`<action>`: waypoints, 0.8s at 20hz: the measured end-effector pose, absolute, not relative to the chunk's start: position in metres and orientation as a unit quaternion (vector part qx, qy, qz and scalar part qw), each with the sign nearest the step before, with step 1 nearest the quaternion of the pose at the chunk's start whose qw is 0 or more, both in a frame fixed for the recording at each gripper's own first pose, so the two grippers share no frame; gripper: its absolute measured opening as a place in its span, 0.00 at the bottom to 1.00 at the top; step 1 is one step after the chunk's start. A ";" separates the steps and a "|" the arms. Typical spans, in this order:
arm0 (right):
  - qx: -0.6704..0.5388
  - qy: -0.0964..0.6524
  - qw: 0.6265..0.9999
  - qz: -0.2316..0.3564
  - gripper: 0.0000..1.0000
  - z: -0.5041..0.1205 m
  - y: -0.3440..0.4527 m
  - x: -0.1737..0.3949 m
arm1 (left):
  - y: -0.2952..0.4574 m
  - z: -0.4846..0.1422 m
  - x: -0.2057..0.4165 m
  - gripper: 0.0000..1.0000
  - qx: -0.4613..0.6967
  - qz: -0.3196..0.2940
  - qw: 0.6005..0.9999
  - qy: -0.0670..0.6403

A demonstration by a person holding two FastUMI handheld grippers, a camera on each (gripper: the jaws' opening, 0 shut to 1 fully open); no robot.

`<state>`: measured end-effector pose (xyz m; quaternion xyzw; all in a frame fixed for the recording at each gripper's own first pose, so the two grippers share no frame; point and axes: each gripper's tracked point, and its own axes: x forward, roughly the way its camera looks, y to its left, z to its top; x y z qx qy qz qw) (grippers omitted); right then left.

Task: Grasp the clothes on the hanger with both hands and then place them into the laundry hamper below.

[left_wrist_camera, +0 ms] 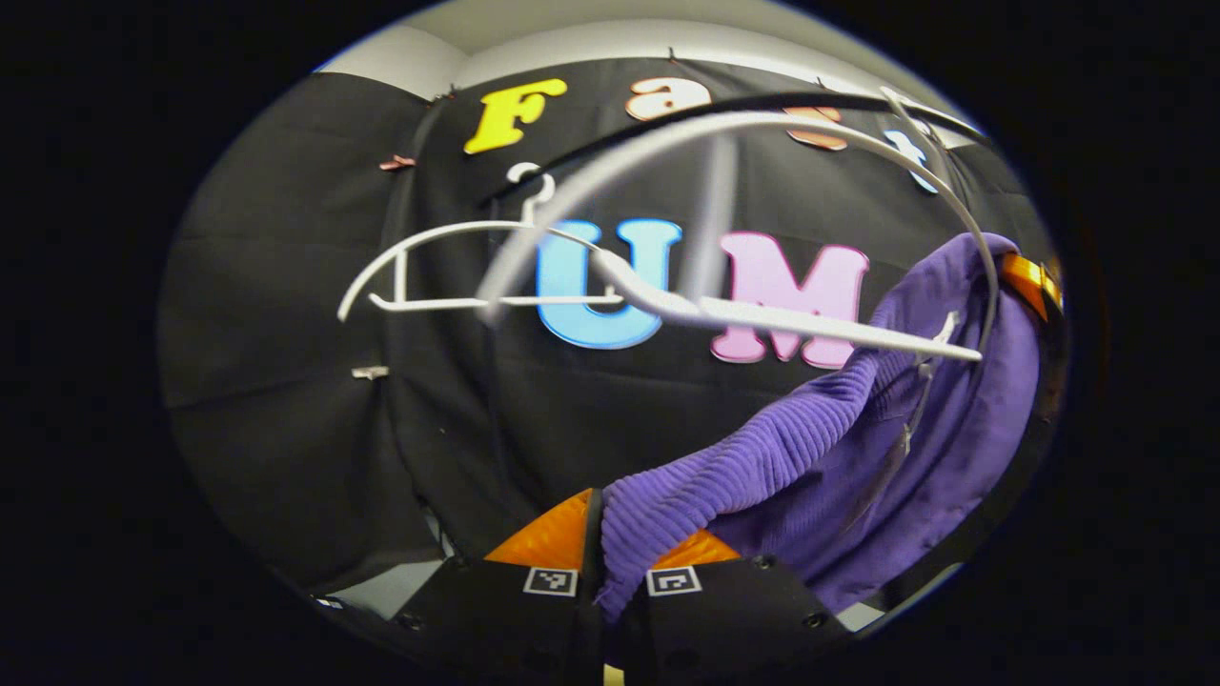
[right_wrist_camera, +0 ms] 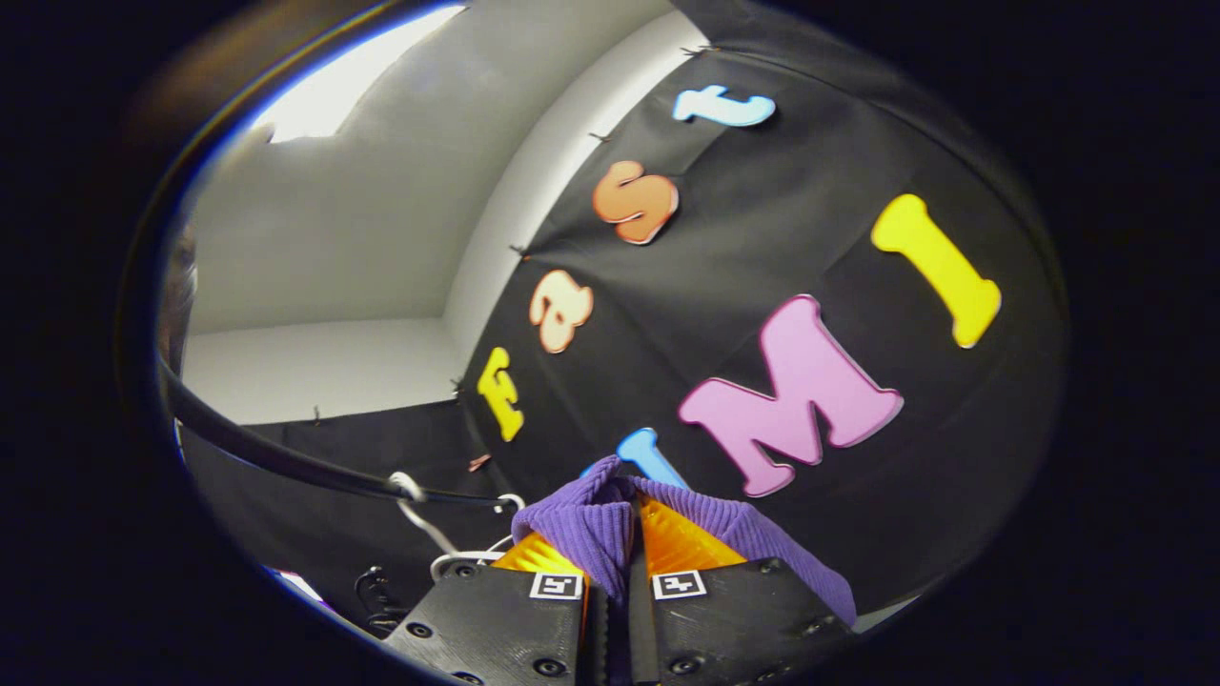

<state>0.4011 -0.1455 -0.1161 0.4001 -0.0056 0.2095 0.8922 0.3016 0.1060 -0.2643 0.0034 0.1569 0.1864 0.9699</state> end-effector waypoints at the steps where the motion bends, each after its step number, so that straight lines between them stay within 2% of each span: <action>1: 0.403 0.007 0.898 0.177 0.12 -0.133 -0.163 0.402 | 0.089 -0.273 0.304 0.12 0.000 0.168 0.972 0.167; 4: 0.374 0.060 0.918 0.120 0.12 -0.182 -0.180 0.392 | 0.050 -0.291 0.301 0.12 -0.013 0.133 0.972 0.194; 6: 0.326 0.113 0.932 0.111 0.12 -0.223 -0.172 0.374 | 0.036 -0.303 0.299 0.12 -0.022 0.120 0.969 0.214; 9: 0.294 0.179 0.932 0.115 0.12 -0.266 -0.154 0.354 | 0.020 -0.322 0.285 0.12 -0.044 0.102 0.963 0.244; 12: 0.292 0.248 0.914 0.137 0.12 -0.306 -0.122 0.326 | 0.007 -0.344 0.266 0.12 -0.064 0.084 0.954 0.282; 16: 0.258 0.325 0.884 0.216 0.12 -0.336 -0.055 0.276 | 0.001 -0.370 0.253 0.14 -0.110 0.078 0.935 0.327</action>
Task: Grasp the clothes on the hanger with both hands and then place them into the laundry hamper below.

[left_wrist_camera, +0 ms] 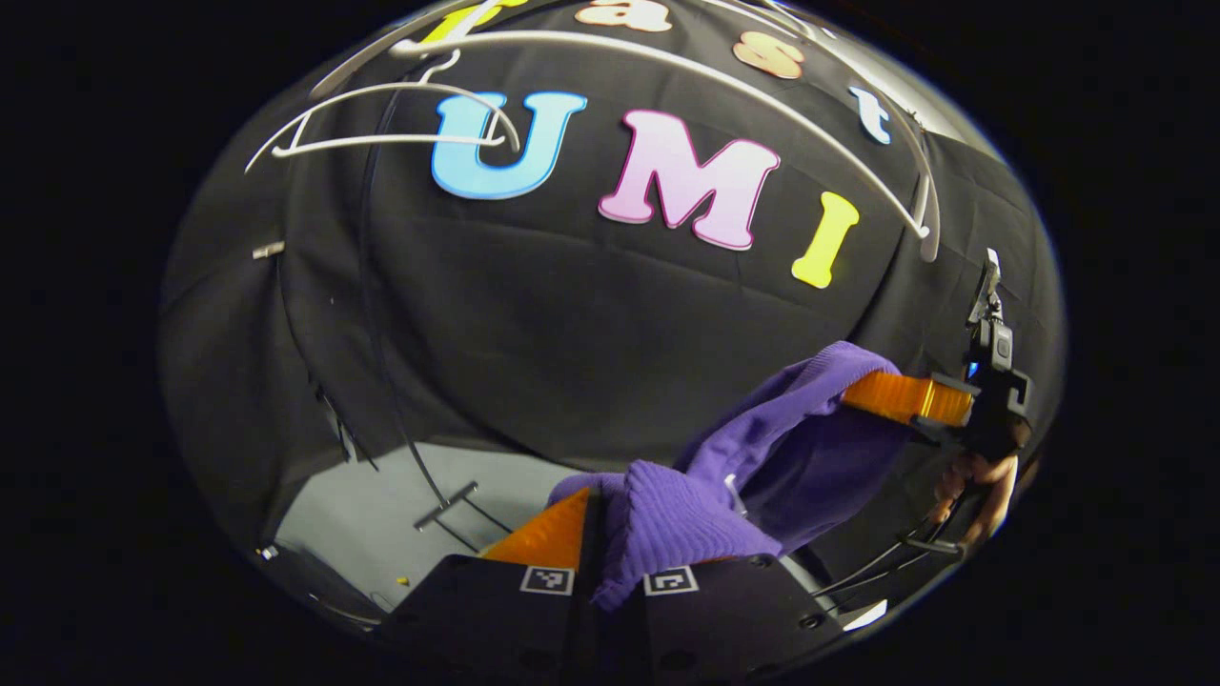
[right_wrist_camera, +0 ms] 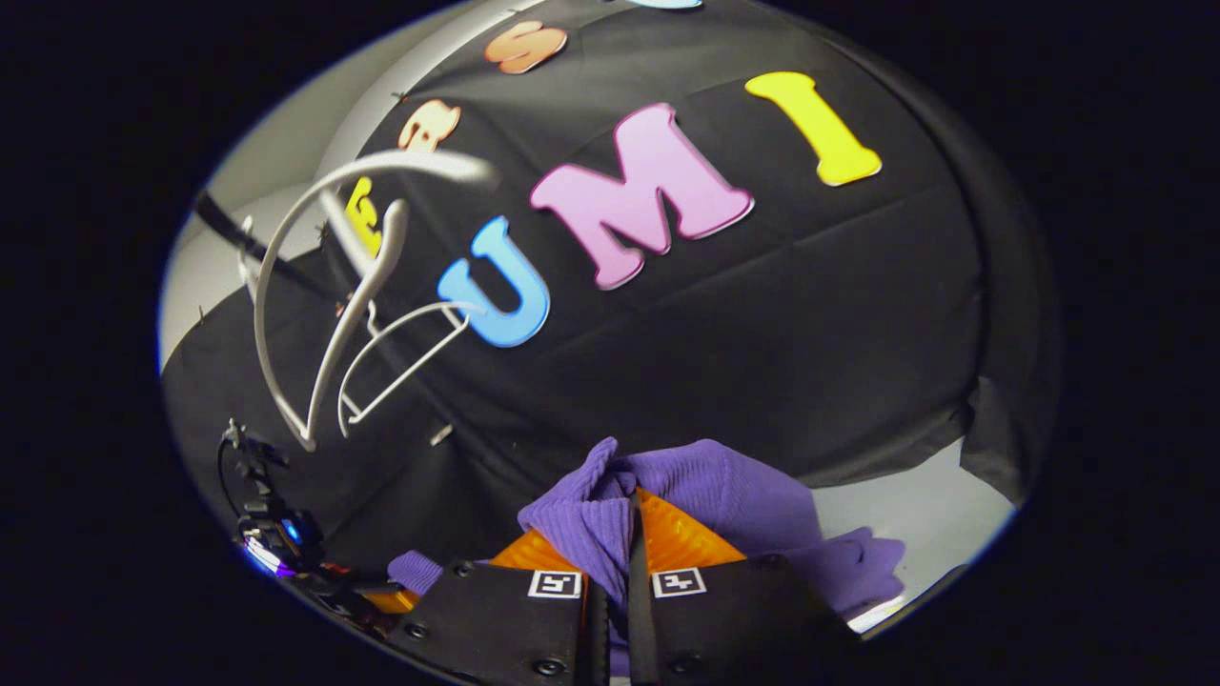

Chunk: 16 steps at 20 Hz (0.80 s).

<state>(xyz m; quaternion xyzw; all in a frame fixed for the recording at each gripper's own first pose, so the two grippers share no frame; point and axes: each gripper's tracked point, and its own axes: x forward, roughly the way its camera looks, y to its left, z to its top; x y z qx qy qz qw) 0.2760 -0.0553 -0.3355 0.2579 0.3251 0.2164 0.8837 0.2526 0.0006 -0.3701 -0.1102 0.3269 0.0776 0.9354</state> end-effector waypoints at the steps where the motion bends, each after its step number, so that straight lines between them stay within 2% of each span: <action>1: 0.252 0.343 0.872 0.240 0.12 -0.340 -0.039 0.257 | -0.002 -0.376 0.248 0.14 -0.116 0.076 0.932 0.336; 4: 0.233 0.406 0.834 0.293 0.13 -0.359 0.004 0.204 | -0.010 -0.391 0.232 0.14 -0.118 0.070 0.923 0.361; 6: 0.212 0.442 0.815 0.308 0.13 -0.371 0.022 0.176 | -0.013 -0.405 0.223 0.12 -0.112 0.069 0.912 0.388; 10: 0.165 0.500 0.796 0.300 0.13 -0.396 0.027 0.137 | -0.009 -0.435 0.192 0.14 -0.127 0.073 0.883 0.445; 16: 0.153 0.517 0.783 0.311 0.13 -0.404 0.032 0.121 | -0.005 -0.447 0.181 0.12 -0.156 0.080 0.871 0.459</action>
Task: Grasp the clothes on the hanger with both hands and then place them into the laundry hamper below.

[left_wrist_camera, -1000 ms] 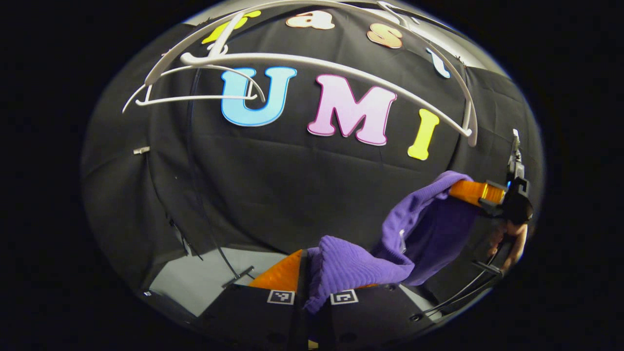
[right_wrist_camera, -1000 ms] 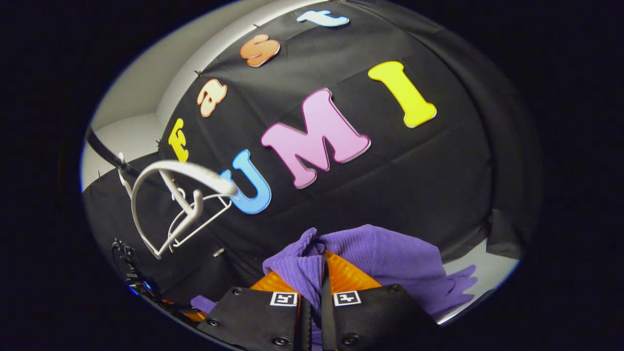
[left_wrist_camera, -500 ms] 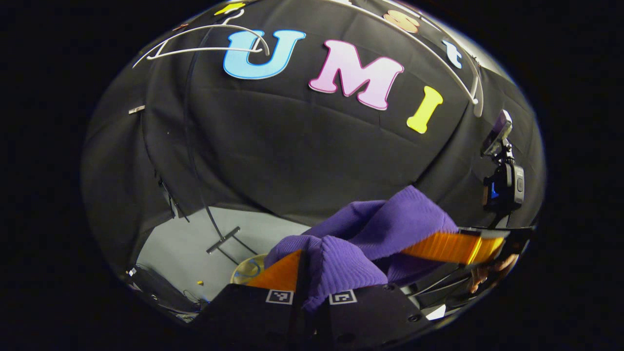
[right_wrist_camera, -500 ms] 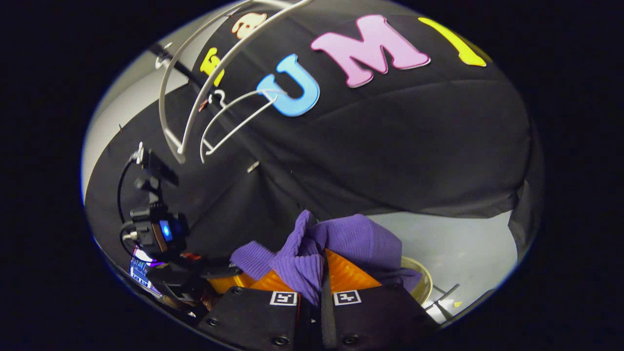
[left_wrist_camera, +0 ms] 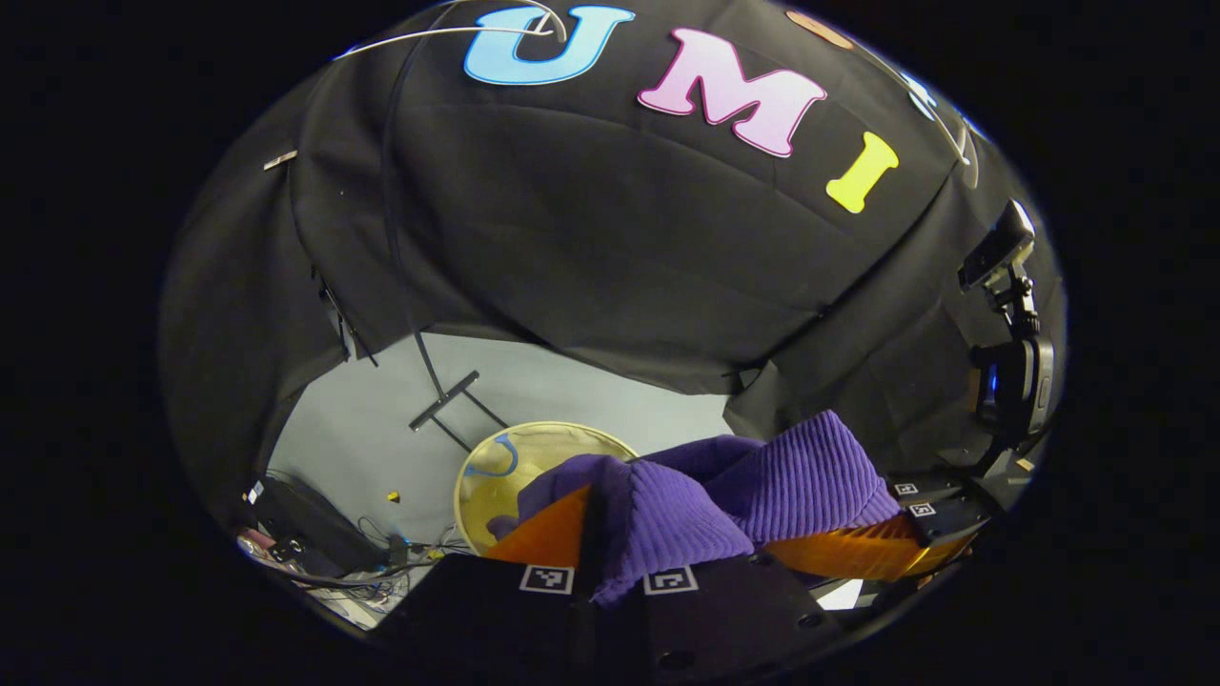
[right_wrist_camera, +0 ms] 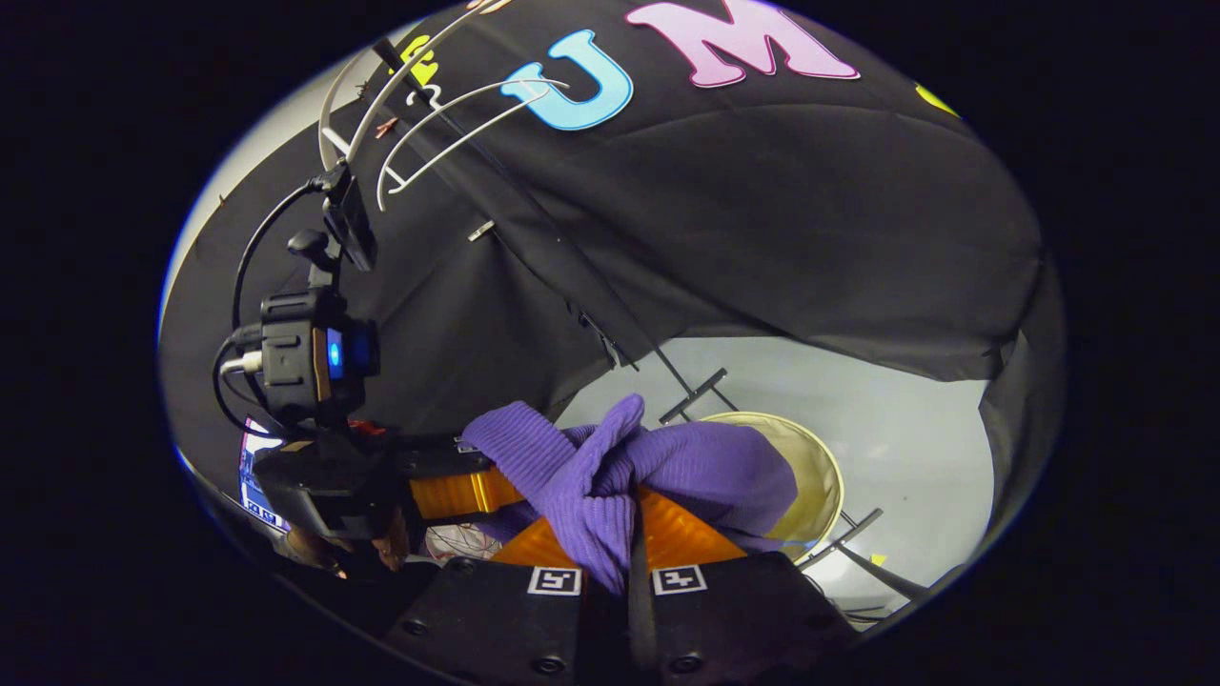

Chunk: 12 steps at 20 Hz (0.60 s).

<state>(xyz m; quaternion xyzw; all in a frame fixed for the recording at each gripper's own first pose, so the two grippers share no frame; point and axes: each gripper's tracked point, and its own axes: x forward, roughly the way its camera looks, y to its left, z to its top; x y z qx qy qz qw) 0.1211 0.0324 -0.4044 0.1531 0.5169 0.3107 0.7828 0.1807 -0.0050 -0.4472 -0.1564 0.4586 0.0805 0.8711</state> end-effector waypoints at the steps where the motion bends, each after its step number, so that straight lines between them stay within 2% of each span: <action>1: 0.151 0.518 0.783 0.311 0.12 -0.405 0.032 0.123 | -0.005 -0.448 0.182 0.14 -0.156 0.080 0.871 0.460; 9: 0.133 0.520 0.782 0.315 0.13 -0.411 0.030 0.128 | -0.001 -0.451 0.181 0.12 -0.144 0.080 0.869 0.466; 12: 0.123 0.523 0.783 0.313 0.13 -0.415 0.032 0.132 | -0.002 -0.453 0.184 0.14 -0.131 0.078 0.871 0.467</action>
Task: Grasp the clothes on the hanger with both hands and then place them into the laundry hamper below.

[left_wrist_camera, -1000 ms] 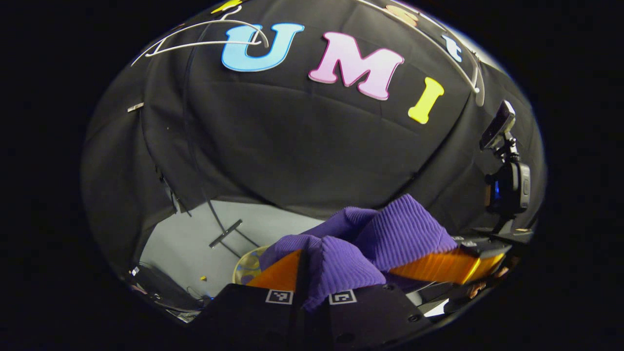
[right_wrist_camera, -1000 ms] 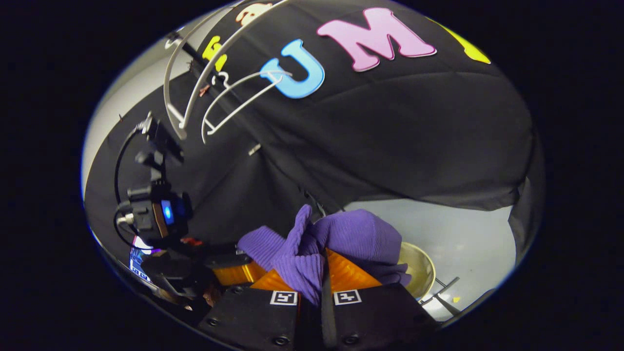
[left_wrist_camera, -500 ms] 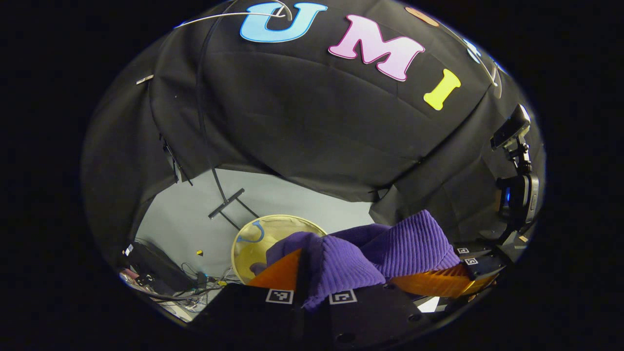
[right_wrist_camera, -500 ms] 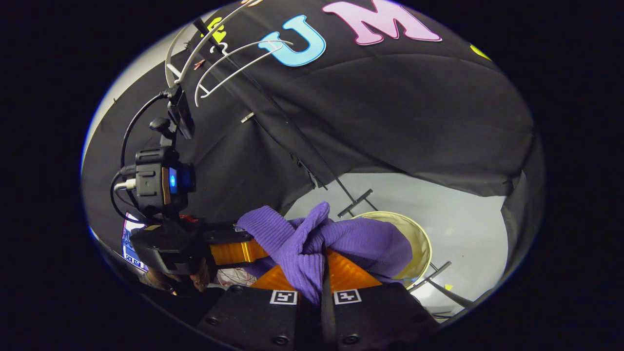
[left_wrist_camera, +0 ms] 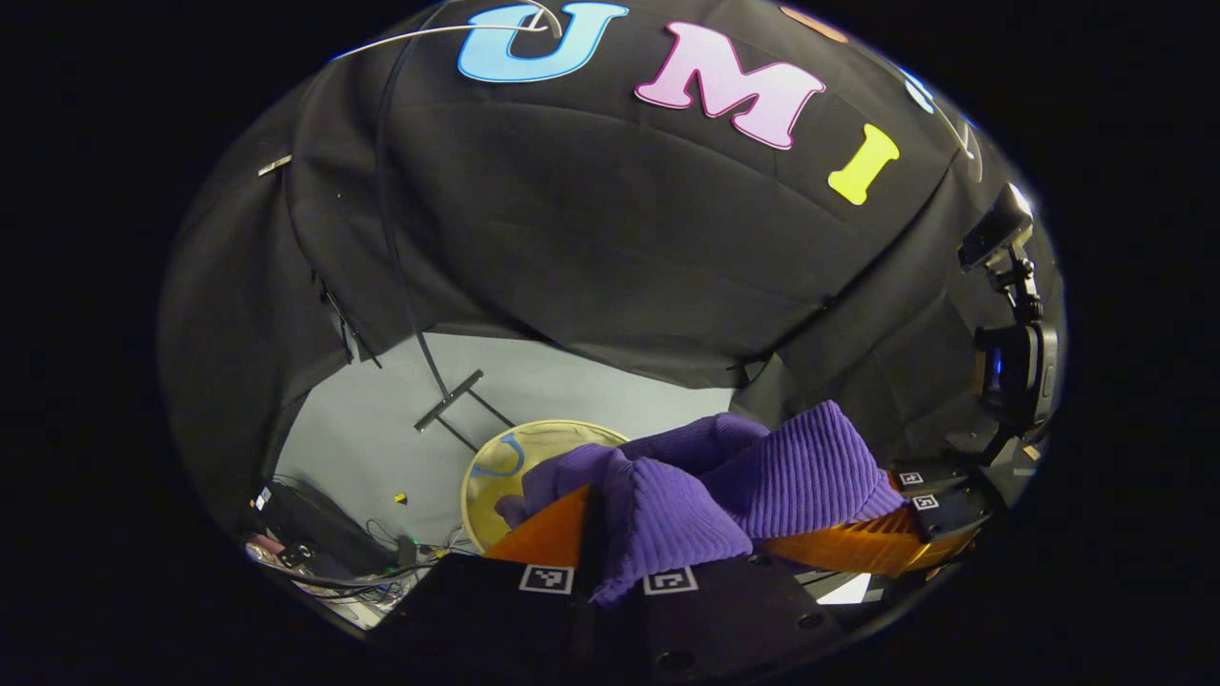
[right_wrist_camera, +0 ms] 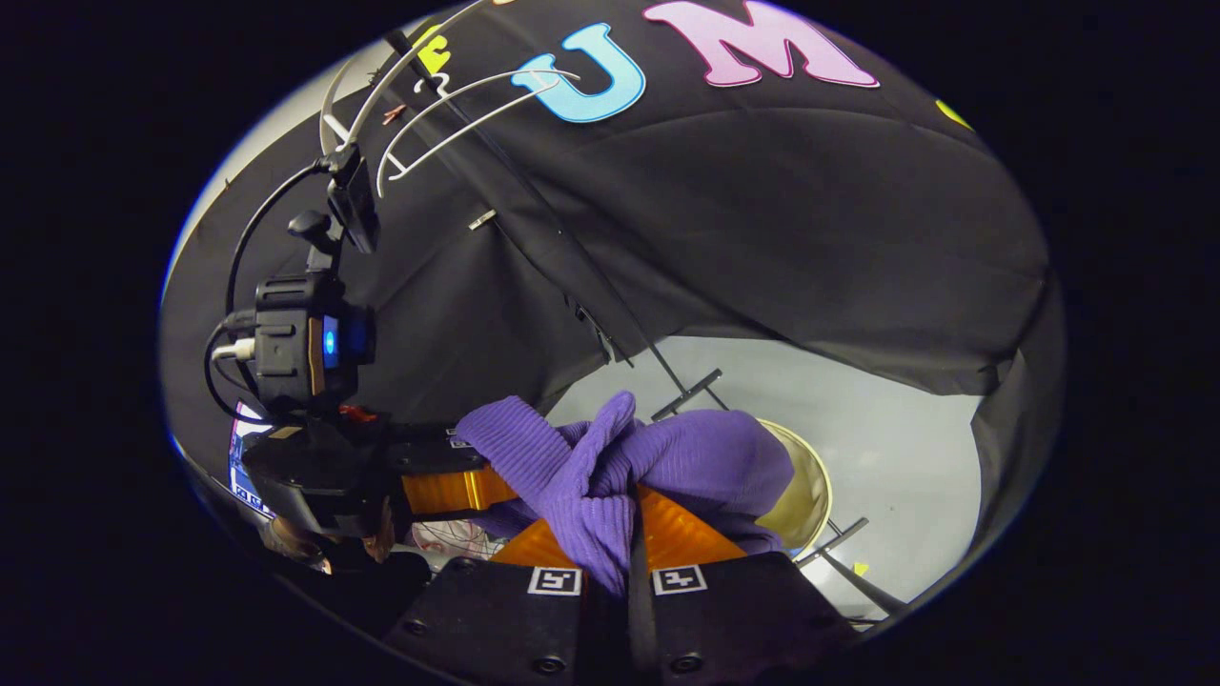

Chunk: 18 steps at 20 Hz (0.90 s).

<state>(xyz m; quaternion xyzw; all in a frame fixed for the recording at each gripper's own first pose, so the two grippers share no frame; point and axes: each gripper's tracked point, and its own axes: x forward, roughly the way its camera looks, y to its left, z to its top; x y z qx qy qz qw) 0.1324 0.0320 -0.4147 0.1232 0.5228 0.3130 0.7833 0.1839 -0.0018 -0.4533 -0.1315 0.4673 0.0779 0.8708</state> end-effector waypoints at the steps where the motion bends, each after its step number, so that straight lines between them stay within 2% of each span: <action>1: 0.115 0.530 0.782 0.309 0.13 -0.418 0.029 0.131 | -0.001 -0.456 0.184 0.14 -0.126 0.078 0.869 0.471; 2: 0.107 0.535 0.781 0.303 0.13 -0.421 0.026 0.132 | 0.000 -0.458 0.182 0.14 -0.120 0.077 0.867 0.477; 3: 0.107 0.534 0.782 0.304 0.31 -0.423 0.028 0.132 | 0.001 -0.468 0.184 0.18 -0.110 0.078 0.864 0.484; 6: 0.092 0.533 0.786 0.301 1.00 -0.427 0.022 0.134 | 0.003 -0.467 0.184 0.54 -0.089 0.074 0.868 0.484; 7: 0.089 0.530 0.789 0.298 0.97 -0.425 0.020 0.135 | 0.002 -0.460 0.187 0.65 -0.088 0.072 0.872 0.475; 8: 0.089 0.529 0.790 0.296 0.97 -0.425 0.018 0.138 | 0.003 -0.456 0.188 0.68 -0.085 0.075 0.876 0.469; 11: 0.096 0.526 0.792 0.293 0.97 -0.422 0.017 0.141 | 0.016 -0.457 0.187 0.84 -0.074 0.088 0.878 0.464; 13: 0.095 0.523 0.795 0.291 0.97 -0.421 0.016 0.143 | 0.019 -0.456 0.187 0.81 -0.074 0.093 0.878 0.464; 14: 0.097 0.522 0.796 0.291 0.97 -0.420 0.016 0.145 | 0.019 -0.455 0.187 0.87 -0.076 0.093 0.877 0.465; 18: 0.104 0.519 0.800 0.283 0.97 -0.418 0.013 0.146 | 0.018 -0.457 0.183 0.87 -0.088 0.091 0.875 0.468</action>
